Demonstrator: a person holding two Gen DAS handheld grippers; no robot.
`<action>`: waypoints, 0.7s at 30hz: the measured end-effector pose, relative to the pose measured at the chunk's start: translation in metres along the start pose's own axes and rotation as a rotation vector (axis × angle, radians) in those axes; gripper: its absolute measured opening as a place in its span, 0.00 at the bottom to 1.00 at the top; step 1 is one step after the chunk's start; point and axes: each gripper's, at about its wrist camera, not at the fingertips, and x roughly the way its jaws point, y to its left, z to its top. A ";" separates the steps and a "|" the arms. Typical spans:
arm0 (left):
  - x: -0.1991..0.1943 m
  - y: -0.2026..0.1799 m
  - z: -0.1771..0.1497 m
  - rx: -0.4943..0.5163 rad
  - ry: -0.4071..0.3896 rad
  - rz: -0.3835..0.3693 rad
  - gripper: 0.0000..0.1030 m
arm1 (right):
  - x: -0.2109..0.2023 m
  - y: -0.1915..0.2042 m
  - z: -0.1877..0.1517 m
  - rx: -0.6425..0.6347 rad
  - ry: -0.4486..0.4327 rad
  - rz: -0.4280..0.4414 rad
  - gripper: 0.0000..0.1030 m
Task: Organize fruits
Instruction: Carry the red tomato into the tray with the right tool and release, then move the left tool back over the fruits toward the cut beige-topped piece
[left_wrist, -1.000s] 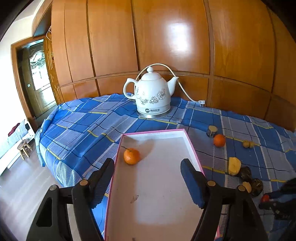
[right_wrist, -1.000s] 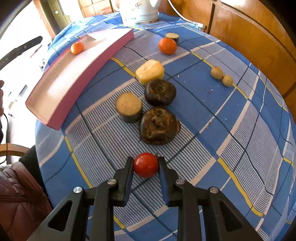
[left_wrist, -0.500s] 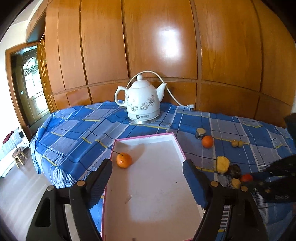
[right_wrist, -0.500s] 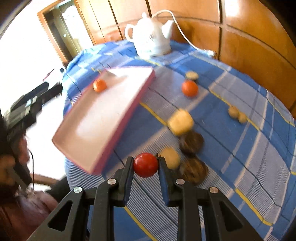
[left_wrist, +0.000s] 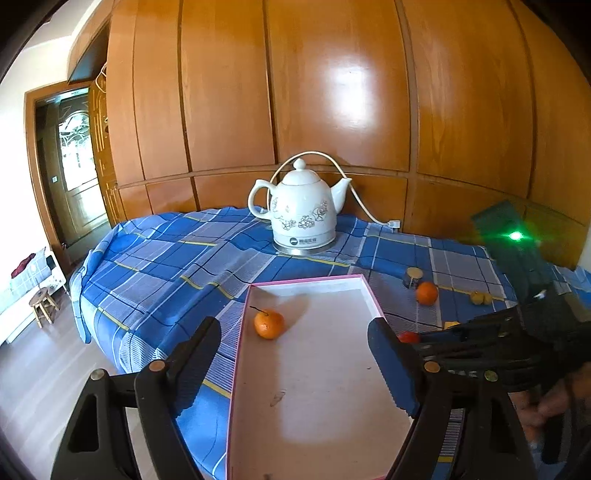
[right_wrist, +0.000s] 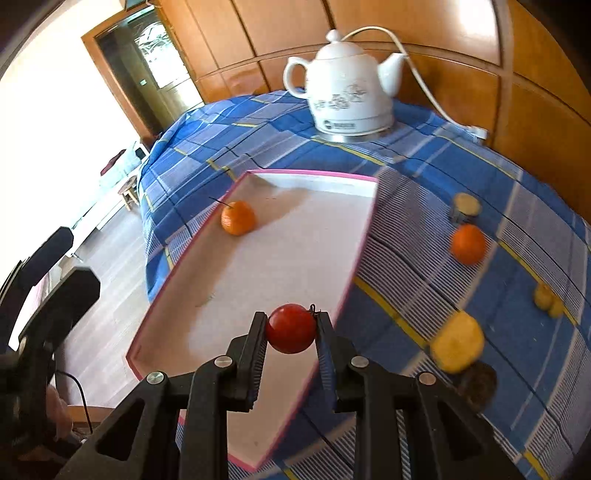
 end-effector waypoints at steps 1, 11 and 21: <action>0.000 0.001 0.000 -0.004 0.001 0.001 0.80 | 0.003 0.002 0.002 -0.004 0.003 0.002 0.25; 0.003 0.005 -0.001 -0.023 0.009 -0.003 0.84 | 0.025 0.014 0.008 -0.012 0.031 0.043 0.31; 0.003 -0.008 -0.004 -0.006 0.030 -0.064 0.87 | -0.007 -0.004 -0.010 0.020 -0.046 -0.062 0.31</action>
